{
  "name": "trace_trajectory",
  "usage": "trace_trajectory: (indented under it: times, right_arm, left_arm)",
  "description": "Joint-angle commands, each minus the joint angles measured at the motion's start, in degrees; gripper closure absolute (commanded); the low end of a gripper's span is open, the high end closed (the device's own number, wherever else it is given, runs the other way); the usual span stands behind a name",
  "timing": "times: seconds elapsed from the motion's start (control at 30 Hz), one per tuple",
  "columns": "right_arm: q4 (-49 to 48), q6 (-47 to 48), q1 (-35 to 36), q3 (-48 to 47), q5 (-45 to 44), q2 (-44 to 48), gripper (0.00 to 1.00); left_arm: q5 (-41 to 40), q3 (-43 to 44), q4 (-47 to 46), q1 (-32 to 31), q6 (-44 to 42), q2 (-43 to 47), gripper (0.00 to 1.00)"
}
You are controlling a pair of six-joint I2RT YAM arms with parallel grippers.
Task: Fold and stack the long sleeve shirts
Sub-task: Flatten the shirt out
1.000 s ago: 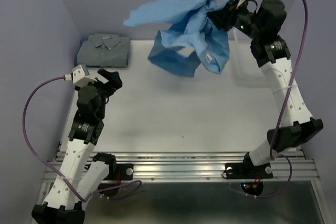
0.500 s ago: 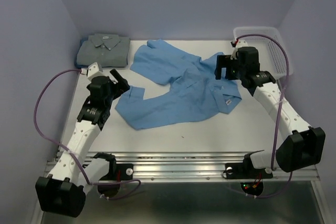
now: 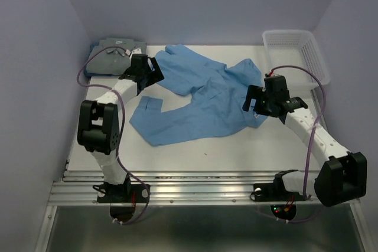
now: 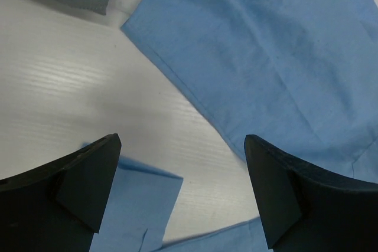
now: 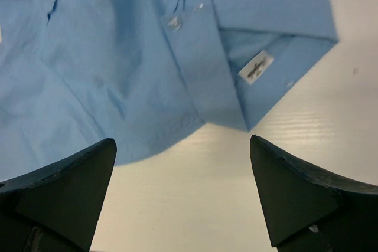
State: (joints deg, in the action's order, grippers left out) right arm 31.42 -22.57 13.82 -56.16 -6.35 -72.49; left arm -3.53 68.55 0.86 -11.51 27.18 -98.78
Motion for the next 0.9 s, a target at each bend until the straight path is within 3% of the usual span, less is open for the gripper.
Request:
trace_trajectory:
  times: [0.0, 0.17, 0.4, 0.5, 0.6, 0.67, 0.7, 0.73, 0.77, 0.87]
  right_arm:
    - [-2.67, 1.45, 2.68, 4.39, 13.63, 6.03, 0.00]
    - [-1.97, 1.39, 7.97, 4.31, 12.50, 3.67, 0.00]
    - [-2.78, 2.26, 13.24, 2.38, 10.75, 1.04, 0.00]
    - [-2.24, 2.88, 14.56, 1.23, 8.11, -1.16, 0.00]
    - [-2.50, 4.28, 16.75, -0.43, 6.79, -3.35, 0.00]
    - [-2.24, 5.77, 18.77, -2.54, 4.70, -4.85, 0.00]
    - [-2.15, 7.35, 21.13, -3.33, 3.90, -6.60, 0.00]
    - [-2.15, 8.23, 22.46, -4.12, 3.28, -7.48, 0.00]
    - [-2.24, 9.02, 23.61, -5.87, 2.58, -8.54, 0.00]
    - [-2.50, 11.57, 28.26, -8.78, 1.34, -13.45, 0.00]
  left_arm:
    - [-1.92, 11.39, 2.55, 0.87, -3.36, -6.67, 0.01]
    - [-5.08, 21.78, 9.06, 2.27, -3.89, -18.35, 0.01]
    - [-2.63, 33.72, 14.07, 4.04, -5.29, -29.17, 0.01]
    - [0.54, 34.89, 14.43, 4.04, -6.08, -31.91, 0.07]
    - [2.65, 33.32, 11.98, 3.95, -7.14, -32.26, 0.22]
    - [2.39, 33.40, 11.27, 3.95, -8.45, -32.44, 0.42]
    - [2.21, 34.36, 11.53, 4.04, -8.89, -32.96, 0.72]
    - [2.21, 35.15, 12.05, 4.12, -9.25, -33.40, 0.72]
    - [2.47, 35.94, 12.75, 4.12, -9.60, -33.67, 1.00]
    - [5.28, 34.46, 11.80, 4.04, -10.66, -31.48, 1.00]
